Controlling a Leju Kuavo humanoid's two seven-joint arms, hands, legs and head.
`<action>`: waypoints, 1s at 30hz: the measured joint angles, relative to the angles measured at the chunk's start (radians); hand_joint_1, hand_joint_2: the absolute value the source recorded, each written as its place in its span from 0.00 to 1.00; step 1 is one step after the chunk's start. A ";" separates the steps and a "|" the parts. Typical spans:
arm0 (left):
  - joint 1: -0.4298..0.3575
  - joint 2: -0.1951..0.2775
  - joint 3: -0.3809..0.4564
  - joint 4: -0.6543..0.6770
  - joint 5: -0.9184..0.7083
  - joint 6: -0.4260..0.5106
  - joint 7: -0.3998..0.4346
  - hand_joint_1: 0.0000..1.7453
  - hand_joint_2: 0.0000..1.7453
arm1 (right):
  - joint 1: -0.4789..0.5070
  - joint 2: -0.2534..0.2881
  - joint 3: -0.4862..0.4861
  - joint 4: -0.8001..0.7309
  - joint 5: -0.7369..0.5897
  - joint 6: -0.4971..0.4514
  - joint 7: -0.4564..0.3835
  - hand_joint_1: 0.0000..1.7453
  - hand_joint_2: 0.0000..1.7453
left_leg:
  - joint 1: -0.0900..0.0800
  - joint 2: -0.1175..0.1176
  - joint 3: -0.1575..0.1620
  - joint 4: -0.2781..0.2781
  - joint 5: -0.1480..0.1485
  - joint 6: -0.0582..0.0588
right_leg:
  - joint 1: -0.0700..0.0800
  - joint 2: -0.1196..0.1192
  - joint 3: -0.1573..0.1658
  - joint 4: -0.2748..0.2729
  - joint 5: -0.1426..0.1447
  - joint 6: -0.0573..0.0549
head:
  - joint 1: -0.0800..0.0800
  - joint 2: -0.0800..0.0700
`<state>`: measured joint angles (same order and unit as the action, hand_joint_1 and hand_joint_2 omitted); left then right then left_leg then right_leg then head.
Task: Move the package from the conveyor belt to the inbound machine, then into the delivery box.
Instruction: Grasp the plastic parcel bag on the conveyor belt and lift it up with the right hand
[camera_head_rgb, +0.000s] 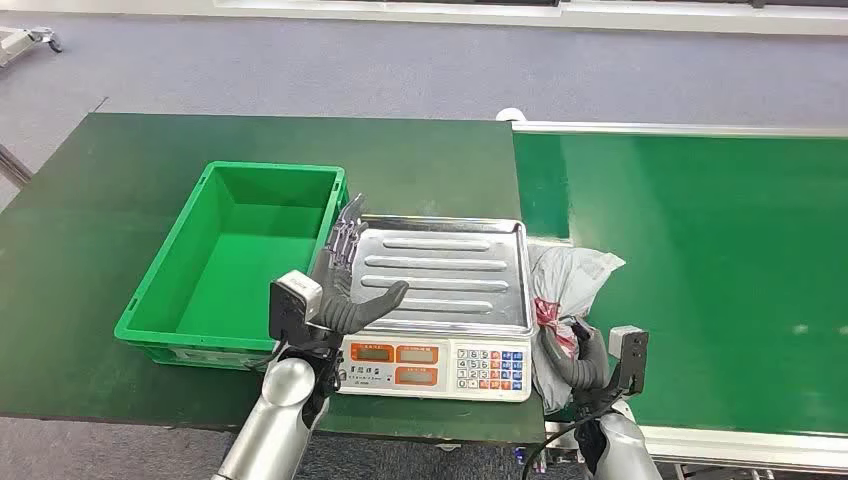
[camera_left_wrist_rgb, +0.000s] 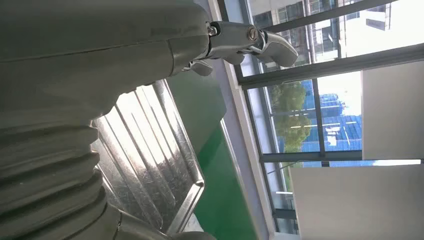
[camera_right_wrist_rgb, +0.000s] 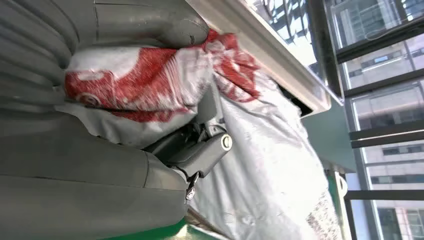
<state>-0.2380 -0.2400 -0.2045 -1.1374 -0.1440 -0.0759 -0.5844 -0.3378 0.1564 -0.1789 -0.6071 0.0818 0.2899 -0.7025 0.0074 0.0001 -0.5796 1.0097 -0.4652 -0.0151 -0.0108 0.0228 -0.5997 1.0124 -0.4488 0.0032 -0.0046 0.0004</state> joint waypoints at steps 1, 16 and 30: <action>0.001 0.000 0.000 -0.002 -0.001 -0.001 0.000 0.00 1.00 | 0.000 0.000 0.002 -0.001 -0.001 -0.001 0.000 1.00 1.00 | 0.000 0.000 0.000 0.000 0.000 0.000 | 0.000 0.000 0.000 0.000 0.000 0.000 | 0.000 0.000; 0.061 0.023 0.000 -0.082 -0.016 -0.009 0.034 0.00 1.00 | 0.132 0.022 0.127 -0.431 0.352 -0.661 0.249 1.00 1.00 | 0.000 -0.007 -0.006 0.000 0.001 0.000 | -0.001 -0.007 -0.003 0.000 -0.001 0.000 | 0.000 0.000; 0.075 0.046 0.001 -0.084 0.023 0.012 -0.006 0.00 1.00 | 0.049 0.000 0.246 -0.844 0.421 -0.697 0.282 1.00 1.00 | 0.000 -0.007 -0.007 0.000 0.003 0.000 | -0.001 -0.008 -0.004 0.000 0.000 0.000 | 0.000 0.000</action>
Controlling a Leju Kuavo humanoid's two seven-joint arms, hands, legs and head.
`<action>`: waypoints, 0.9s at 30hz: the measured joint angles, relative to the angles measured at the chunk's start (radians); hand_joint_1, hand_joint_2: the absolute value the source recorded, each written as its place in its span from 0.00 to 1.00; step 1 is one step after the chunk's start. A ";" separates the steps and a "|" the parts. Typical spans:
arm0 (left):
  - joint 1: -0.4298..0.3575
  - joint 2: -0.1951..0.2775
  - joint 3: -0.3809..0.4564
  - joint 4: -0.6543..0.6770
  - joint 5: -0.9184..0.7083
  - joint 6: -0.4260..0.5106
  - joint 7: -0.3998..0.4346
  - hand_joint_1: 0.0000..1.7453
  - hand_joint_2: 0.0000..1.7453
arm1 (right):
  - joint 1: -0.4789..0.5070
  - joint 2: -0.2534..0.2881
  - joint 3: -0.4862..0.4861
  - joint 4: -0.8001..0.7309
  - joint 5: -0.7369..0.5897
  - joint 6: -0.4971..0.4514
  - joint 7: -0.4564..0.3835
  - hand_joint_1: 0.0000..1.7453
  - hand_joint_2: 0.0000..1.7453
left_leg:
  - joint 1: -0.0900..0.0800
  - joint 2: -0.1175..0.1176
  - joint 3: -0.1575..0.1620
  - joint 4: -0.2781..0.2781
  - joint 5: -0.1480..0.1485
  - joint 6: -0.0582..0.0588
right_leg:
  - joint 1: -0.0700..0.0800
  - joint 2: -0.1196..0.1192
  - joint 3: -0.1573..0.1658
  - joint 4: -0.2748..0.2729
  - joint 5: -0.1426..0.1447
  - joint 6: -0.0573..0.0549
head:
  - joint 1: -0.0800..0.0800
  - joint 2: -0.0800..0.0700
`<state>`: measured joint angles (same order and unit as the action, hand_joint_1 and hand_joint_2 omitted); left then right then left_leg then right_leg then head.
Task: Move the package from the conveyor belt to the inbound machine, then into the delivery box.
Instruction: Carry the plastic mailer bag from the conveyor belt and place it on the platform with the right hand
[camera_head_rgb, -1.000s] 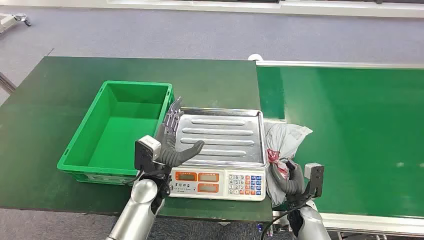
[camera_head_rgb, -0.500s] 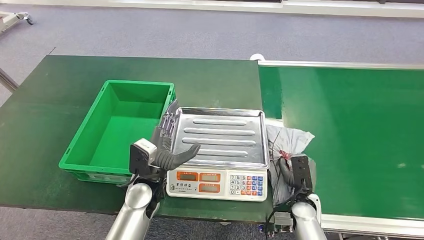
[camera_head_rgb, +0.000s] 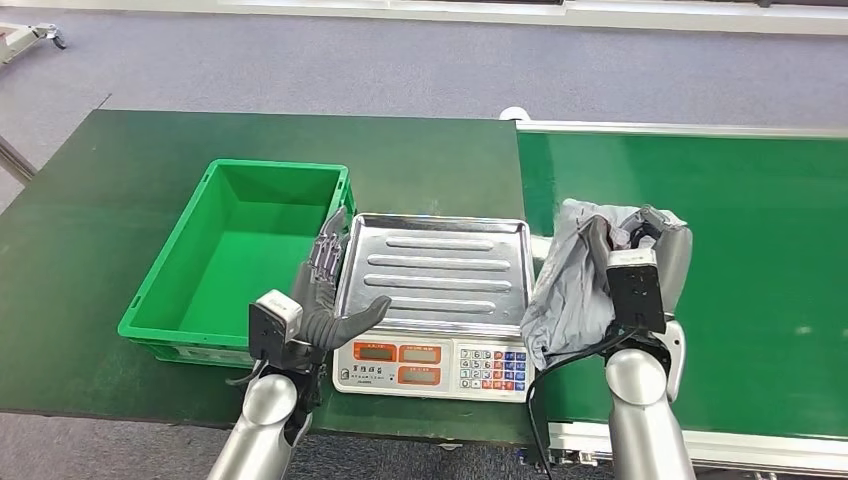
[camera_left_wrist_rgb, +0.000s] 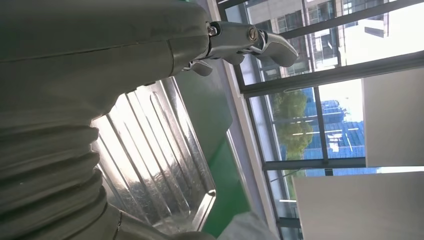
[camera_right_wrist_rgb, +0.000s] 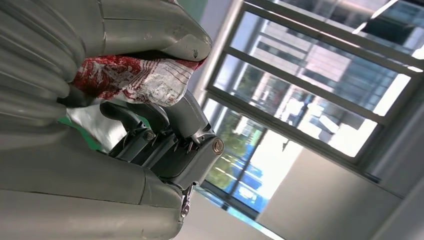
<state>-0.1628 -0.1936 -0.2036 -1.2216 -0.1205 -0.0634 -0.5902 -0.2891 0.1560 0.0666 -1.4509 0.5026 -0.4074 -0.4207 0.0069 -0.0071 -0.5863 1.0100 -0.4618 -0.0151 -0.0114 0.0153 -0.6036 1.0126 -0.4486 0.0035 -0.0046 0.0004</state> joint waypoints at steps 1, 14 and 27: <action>0.001 0.001 0.000 0.000 0.003 0.002 -0.003 0.00 1.00 | -0.008 -0.003 0.007 -0.005 0.000 -0.002 0.000 1.00 1.00 | 0.000 0.000 0.000 0.000 0.000 0.000 | 0.000 0.000 0.000 0.000 0.000 0.000 | 0.000 0.000; 0.003 0.009 0.000 0.000 0.024 0.009 -0.015 0.00 1.00 | -0.116 -0.047 0.075 -0.016 -0.001 -0.011 0.013 1.00 1.00 | 0.000 -0.002 -0.001 0.000 0.001 0.000 | 0.000 -0.001 0.000 0.000 0.000 0.000 | 0.000 0.000; -0.004 0.014 0.002 -0.011 0.041 0.031 -0.015 0.00 1.00 | -0.202 -0.038 0.247 0.078 -0.036 0.095 0.050 1.00 1.00 | 0.000 -0.003 -0.001 0.000 0.001 0.000 | 0.001 -0.001 0.000 0.000 0.000 0.000 | 0.000 0.000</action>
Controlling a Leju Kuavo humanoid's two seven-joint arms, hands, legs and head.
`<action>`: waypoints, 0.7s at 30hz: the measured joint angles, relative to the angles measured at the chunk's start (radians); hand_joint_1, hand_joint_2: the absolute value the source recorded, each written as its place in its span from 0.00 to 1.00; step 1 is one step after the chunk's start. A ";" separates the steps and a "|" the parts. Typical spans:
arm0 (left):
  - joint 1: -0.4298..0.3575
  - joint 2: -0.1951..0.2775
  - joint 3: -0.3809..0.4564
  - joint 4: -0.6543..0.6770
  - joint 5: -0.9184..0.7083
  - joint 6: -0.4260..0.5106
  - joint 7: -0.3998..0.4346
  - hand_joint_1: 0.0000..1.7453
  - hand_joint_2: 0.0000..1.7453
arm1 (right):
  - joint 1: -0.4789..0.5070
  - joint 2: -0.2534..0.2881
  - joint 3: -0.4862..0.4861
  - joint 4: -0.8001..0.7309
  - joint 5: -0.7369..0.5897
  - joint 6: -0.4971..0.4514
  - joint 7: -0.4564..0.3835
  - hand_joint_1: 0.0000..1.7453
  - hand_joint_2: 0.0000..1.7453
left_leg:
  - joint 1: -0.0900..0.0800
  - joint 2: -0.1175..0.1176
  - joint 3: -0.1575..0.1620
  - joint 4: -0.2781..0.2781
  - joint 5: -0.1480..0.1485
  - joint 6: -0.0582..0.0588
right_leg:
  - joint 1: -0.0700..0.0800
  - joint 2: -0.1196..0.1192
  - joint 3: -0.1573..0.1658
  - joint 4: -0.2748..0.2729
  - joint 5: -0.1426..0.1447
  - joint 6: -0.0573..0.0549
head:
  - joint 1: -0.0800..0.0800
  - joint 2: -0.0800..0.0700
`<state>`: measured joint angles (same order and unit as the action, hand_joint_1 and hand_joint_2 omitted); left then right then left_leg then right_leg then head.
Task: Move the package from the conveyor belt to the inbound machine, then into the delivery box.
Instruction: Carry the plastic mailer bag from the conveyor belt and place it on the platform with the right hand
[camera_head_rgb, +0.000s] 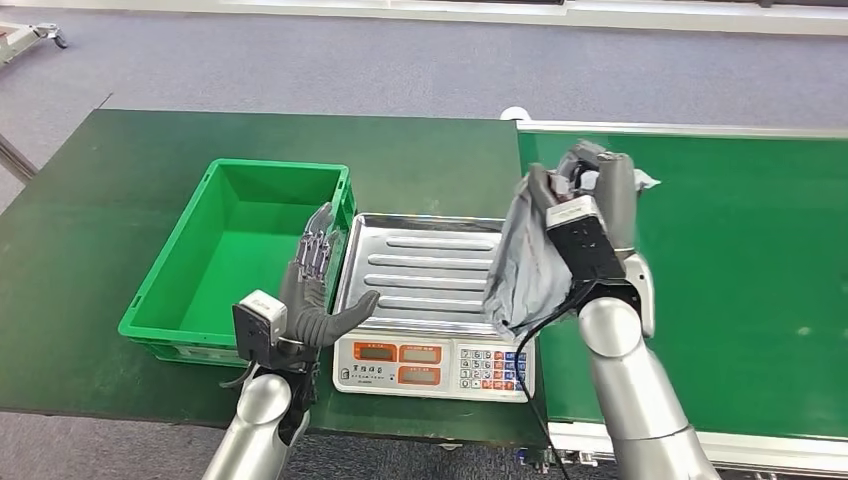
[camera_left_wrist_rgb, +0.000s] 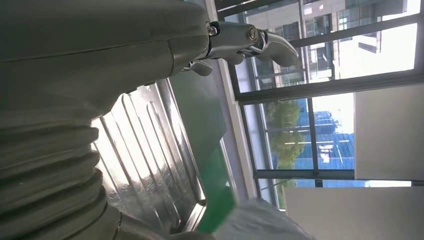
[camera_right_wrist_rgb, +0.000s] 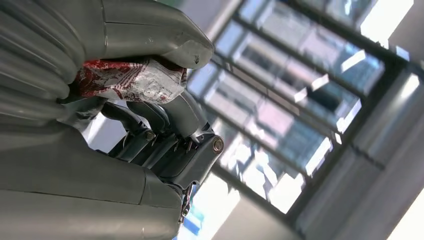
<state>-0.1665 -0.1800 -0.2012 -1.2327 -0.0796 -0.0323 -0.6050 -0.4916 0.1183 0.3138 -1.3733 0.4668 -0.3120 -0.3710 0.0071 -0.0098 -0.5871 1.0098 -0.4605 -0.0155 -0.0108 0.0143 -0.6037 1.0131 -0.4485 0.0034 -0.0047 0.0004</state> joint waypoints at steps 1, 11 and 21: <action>-0.006 0.000 0.001 -0.001 0.001 0.002 0.006 0.00 1.00 | -0.002 0.010 0.021 0.025 -0.009 0.007 0.001 1.00 1.00 | 0.000 0.000 0.000 0.000 0.000 0.000 | 0.000 0.000 0.000 0.000 0.000 0.000 | 0.000 0.000; -0.042 0.003 0.022 0.012 0.003 0.018 0.028 0.00 1.00 | 0.008 0.066 0.145 0.183 -0.092 0.004 -0.029 0.00 1.00 | 0.000 -0.001 0.000 0.000 0.001 -0.001 | 0.000 0.000 0.000 0.000 0.000 0.000 | 0.000 0.000; -0.045 0.003 0.023 0.016 0.003 0.020 0.028 0.00 1.00 | 0.009 0.074 0.153 0.203 -0.103 0.002 -0.015 0.00 1.00 | 0.000 -0.001 0.000 0.000 0.001 -0.001 | 0.000 0.000 0.000 0.000 0.000 0.000 | 0.000 0.000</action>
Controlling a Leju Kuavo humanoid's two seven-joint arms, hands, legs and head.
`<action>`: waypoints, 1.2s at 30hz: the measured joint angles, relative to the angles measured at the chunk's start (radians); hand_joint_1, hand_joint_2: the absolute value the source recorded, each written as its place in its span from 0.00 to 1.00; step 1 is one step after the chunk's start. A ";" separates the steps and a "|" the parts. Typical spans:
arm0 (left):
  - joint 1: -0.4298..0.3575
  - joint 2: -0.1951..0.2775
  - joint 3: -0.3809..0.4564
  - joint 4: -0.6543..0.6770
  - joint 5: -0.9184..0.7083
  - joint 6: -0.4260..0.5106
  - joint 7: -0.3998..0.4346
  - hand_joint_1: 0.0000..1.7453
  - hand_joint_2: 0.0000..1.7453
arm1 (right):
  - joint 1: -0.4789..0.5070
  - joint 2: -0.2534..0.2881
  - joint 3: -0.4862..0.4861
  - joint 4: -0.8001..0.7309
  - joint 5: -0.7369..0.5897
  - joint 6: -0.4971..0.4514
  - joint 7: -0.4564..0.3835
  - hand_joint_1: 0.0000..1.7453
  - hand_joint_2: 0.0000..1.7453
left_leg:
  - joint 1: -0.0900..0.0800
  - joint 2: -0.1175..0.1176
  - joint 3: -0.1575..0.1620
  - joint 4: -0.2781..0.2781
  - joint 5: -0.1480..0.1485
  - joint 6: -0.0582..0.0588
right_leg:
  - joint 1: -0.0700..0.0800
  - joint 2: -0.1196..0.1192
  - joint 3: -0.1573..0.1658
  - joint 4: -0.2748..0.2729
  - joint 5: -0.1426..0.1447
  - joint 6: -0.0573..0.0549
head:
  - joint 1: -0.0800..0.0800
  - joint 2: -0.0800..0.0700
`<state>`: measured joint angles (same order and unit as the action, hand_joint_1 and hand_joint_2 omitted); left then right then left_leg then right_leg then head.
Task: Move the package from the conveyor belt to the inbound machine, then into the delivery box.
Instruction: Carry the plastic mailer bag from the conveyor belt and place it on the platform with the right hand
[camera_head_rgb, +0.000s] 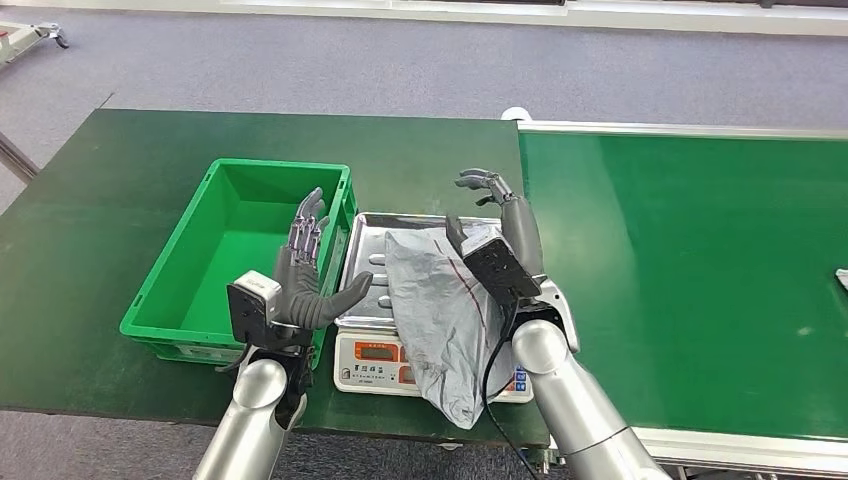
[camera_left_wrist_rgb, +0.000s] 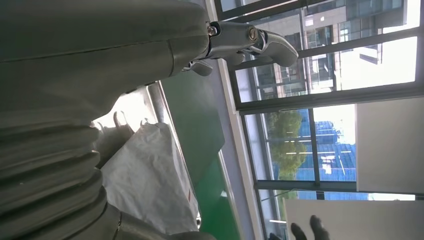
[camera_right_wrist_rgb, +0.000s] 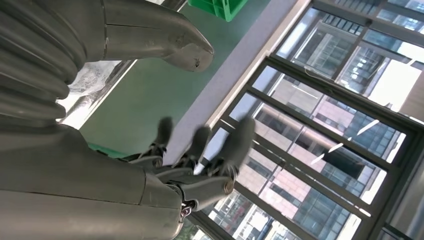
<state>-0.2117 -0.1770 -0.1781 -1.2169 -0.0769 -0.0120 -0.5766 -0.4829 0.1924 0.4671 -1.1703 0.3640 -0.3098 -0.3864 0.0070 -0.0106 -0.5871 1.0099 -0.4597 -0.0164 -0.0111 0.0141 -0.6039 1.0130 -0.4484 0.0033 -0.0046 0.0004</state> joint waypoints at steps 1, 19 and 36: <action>0.000 0.000 0.000 0.000 -0.001 0.001 0.000 0.00 1.00 | 0.000 0.000 0.000 0.000 -0.006 0.004 0.000 0.00 1.00 | 0.000 0.000 0.000 0.000 0.000 0.000 | 0.000 0.000 0.000 0.000 0.000 0.000 | 0.000 0.000; 0.018 0.001 0.007 -0.006 -0.059 0.011 0.000 0.00 1.00 | 0.037 -0.004 -0.081 -0.076 -0.377 0.257 -0.023 0.00 1.00 | 0.000 -0.001 0.000 0.000 0.000 0.000 | 0.000 0.000 0.000 0.000 0.000 0.000 | 0.000 0.000; -0.038 0.057 -0.060 0.065 -0.396 -0.157 0.071 0.00 1.00 | 0.226 -0.021 -0.284 -0.220 -0.489 0.362 -0.094 0.00 1.00 | 0.000 0.000 0.001 0.000 0.000 0.000 | 0.000 0.000 -0.001 0.000 0.000 0.000 | 0.000 0.000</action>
<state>-0.2500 -0.1202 -0.2386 -1.1517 -0.4725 -0.1691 -0.5053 -0.2571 0.1710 0.1833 -1.3900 -0.1253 0.0525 -0.4803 0.0070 -0.0103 -0.5864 1.0100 -0.4593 -0.0161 -0.0110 0.0139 -0.6045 1.0128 -0.4483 0.0032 -0.0046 0.0004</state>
